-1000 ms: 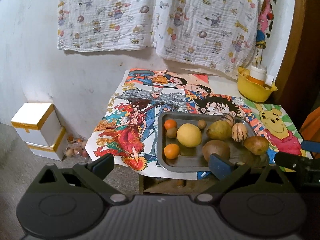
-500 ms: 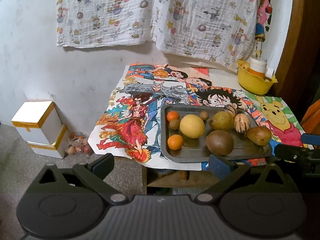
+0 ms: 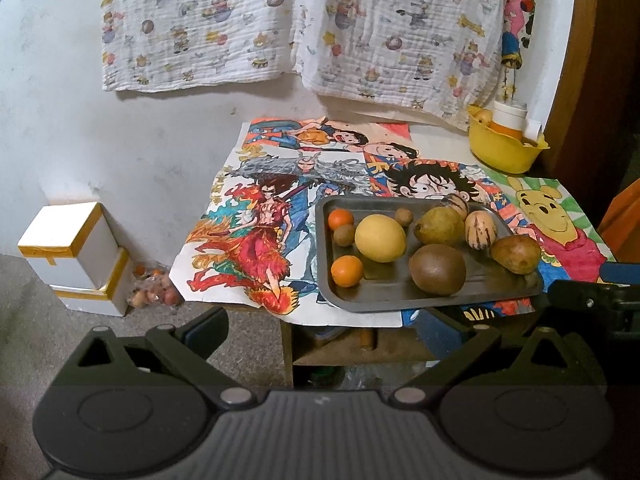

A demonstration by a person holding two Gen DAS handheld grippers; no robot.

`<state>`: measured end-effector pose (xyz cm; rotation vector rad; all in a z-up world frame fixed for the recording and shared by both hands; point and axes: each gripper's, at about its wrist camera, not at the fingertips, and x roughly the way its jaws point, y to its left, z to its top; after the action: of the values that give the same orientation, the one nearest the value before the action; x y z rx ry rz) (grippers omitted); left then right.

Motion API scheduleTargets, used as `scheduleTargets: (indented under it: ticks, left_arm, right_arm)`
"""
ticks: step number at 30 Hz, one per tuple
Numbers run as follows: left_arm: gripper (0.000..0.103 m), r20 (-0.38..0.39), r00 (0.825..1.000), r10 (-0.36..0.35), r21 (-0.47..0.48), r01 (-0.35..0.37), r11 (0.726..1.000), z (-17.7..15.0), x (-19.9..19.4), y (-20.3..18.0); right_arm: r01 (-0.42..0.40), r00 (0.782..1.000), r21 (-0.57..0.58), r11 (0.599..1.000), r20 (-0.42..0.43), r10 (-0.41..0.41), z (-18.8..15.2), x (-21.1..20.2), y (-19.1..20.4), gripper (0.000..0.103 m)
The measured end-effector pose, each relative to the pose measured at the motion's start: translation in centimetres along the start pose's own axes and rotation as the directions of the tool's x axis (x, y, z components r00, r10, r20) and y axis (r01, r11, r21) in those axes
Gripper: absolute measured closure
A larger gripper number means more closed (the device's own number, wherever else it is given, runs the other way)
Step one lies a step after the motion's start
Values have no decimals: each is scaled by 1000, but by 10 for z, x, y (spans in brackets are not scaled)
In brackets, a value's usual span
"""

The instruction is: Organize fruits

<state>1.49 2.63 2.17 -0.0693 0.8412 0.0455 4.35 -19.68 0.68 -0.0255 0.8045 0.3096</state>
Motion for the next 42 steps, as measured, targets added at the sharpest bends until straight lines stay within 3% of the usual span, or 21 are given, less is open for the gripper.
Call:
scheduleTargets:
  ticks: [12, 42]
  left_arm:
    - [1, -7, 1000, -11, 7, 11, 1000, -3, -1, -1]
    - [1, 0, 1000, -11, 9, 11, 1000, -3, -4, -4]
  right_arm:
    - [-11, 1000, 5, 1000, -29, 11, -4, 1, 2, 1]
    - [-13, 1000, -4, 1000, -12, 13, -5, -4, 1, 1]
